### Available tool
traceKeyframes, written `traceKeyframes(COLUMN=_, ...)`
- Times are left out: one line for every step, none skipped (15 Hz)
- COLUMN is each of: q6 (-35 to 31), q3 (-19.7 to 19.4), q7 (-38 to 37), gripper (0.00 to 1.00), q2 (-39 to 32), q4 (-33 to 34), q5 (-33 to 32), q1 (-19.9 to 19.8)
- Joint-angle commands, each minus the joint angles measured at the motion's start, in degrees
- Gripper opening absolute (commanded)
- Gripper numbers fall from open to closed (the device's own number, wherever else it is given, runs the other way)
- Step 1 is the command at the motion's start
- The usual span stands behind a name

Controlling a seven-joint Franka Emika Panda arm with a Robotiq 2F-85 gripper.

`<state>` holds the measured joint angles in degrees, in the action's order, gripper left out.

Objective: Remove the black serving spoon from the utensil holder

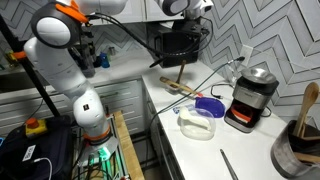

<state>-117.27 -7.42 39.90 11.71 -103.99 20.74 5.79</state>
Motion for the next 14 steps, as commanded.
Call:
traceKeyframes(q6=6.1, q3=3.3, q7=4.2, gripper=0.01, q2=-6.6, q4=7.2, q5=3.2, q1=2.1)
traceKeyframes(q6=2.2, q3=3.8, q7=1.3, gripper=0.06, q2=-3.1, q4=2.6, q5=1.5, q1=0.4)
traceKeyframes(q6=3.2, q3=4.8, q7=1.8, gripper=0.06, q2=-4.6, q4=4.1, q5=1.6, q1=0.9)
traceKeyframes(q6=3.4, q3=5.4, q7=1.9, gripper=0.06, q2=-5.6, q4=5.1, q5=1.7, q1=1.0)
traceKeyframes(q6=3.6, q3=5.6, q7=2.1, gripper=0.06, q2=-6.4, q4=5.8, q5=1.7, q1=1.0)
traceKeyframes(q6=3.9, q3=5.6, q7=2.4, gripper=0.06, q2=-6.7, q4=6.3, q5=1.7, q1=0.8)
traceKeyframes(q6=4.2, q3=5.4, q7=2.7, gripper=0.06, q2=-6.9, q4=6.7, q5=1.7, q1=0.7)
traceKeyframes(q6=4.4, q3=5.4, q7=2.9, gripper=0.01, q2=-6.9, q4=6.8, q5=1.7, q1=0.6)
traceKeyframes(q6=4.2, q3=5.7, q7=5.5, gripper=0.01, q2=-8.6, q4=7.7, q5=1.3, q1=0.8)
traceKeyframes(q6=3.9, q3=6.1, q7=7.6, gripper=0.01, q2=-10.6, q4=9.3, q5=2.0, q1=1.0)
traceKeyframes(q6=5.0, q3=6.6, q7=9.0, gripper=0.01, q2=-13.2, q4=11.9, q5=0.7, q1=0.9)
traceKeyframes(q6=7.4, q3=6.8, q7=10.7, gripper=0.01, q2=-16.5, q4=15.5, q5=1.0, q1=0.7)
traceKeyframes(q6=9.8, q3=7.3, q7=13.3, gripper=0.01, q2=-19.4, q4=18.6, q5=3.6, q1=0.4)
traceKeyframes(q6=11.0, q3=6.4, q7=14.5, gripper=0.01, q2=-22.6, q4=21.7, q5=3.9, q1=1.8)
